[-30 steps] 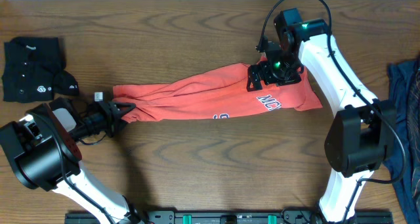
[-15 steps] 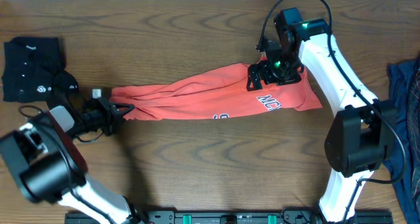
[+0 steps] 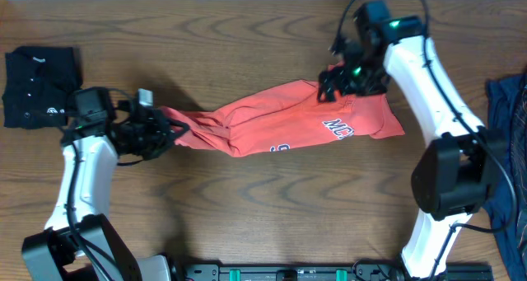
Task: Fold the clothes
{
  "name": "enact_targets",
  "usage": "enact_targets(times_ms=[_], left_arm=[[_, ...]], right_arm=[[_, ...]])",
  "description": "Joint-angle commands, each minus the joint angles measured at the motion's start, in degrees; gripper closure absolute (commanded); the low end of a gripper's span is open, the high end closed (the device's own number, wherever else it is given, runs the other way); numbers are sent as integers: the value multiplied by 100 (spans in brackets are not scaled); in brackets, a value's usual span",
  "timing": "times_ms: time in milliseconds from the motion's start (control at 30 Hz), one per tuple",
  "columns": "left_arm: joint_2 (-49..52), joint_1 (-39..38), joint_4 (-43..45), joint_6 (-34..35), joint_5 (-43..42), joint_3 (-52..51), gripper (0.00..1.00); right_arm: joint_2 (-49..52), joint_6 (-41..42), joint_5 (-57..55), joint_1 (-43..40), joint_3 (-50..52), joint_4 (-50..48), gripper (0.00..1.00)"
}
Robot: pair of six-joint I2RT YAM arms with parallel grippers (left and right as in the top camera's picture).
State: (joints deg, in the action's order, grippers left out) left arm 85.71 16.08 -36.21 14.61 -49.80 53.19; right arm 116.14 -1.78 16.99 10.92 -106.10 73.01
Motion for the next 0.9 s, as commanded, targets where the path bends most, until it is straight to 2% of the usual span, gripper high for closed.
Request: enact_targets(times_ms=[0, 133, 300, 500, 733, 867], left_arm=[[-33, -413, -85, 7, 291, 74, 93], [-33, -942, -61, 48, 586, 85, 92], [-33, -1434, -59, 74, 728, 146, 93], [-33, -1989, 28, 118, 748, 227, 93], [-22, -2881, 520, 382, 922, 284, 93], [83, -3342, 730, 767, 1329, 284, 90]], right_arm=[[-155, -50, -131, -452, -841, 245, 1], [-155, -98, -131, -850, -1784, 796, 1], [-155, -175, -131, -1113, -2481, 1325, 1], [-155, -197, -131, -1167, -2693, 1519, 1], [-155, -197, -129, -1154, -2693, 1578, 1], [-155, -197, -116, -1154, -2693, 1620, 1]])
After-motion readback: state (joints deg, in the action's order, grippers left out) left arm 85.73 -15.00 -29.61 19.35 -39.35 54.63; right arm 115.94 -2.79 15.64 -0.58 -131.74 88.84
